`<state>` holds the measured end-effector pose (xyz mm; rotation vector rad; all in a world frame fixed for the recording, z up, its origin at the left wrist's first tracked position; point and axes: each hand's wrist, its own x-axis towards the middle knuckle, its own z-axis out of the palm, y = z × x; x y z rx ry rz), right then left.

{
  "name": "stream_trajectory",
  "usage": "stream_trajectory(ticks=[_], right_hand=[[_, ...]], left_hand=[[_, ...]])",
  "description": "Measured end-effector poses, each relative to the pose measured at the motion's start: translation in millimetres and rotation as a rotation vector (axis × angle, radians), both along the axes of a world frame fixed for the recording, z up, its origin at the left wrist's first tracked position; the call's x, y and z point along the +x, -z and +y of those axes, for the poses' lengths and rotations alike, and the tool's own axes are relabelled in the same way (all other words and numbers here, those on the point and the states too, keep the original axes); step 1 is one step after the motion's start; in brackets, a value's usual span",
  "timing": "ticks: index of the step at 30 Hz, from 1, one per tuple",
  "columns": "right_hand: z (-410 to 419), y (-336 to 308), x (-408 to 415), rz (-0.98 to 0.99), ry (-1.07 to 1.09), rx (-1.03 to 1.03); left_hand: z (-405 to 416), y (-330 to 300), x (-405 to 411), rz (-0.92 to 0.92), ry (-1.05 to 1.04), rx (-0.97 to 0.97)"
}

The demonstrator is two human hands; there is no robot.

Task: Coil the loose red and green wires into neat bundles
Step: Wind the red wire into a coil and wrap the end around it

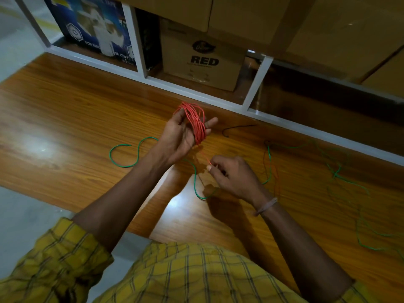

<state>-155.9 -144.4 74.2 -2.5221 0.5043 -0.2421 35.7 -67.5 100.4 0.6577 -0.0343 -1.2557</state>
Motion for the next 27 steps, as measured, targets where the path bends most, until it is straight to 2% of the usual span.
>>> stream_trajectory(ticks=[2,5,8,11,12,16,19,23,27], right_hand=[[-2,-15,-3,0.067,-0.073,0.052],[-13,-40,-9,0.136,-0.148,0.183],[-26,-63,-11,0.119,-0.11,0.423],[-44,-82,-11,0.015,-0.059,0.631],[-52,-88,-11,-0.027,-0.04,0.652],[-81,-100,-5,-0.086,-0.018,0.559],[-88,-90,7,-0.075,0.004,0.433],[-91,-59,20,-0.105,0.078,0.416],[-80,-20,23,-0.112,0.168,0.477]], left_hand=[[-1,4,0,-0.236,-0.011,0.1],[4,13,0,-0.736,0.058,0.235],[11,17,-1,-0.958,0.142,0.288],[20,18,-1,-1.254,0.268,0.358],[23,17,-2,-1.263,0.316,0.368],[37,9,-1,-0.972,0.555,0.202],[44,5,1,-0.858,0.683,0.102],[47,-3,0,-0.668,0.733,-0.042],[44,-7,0,-0.501,0.655,-0.164]])
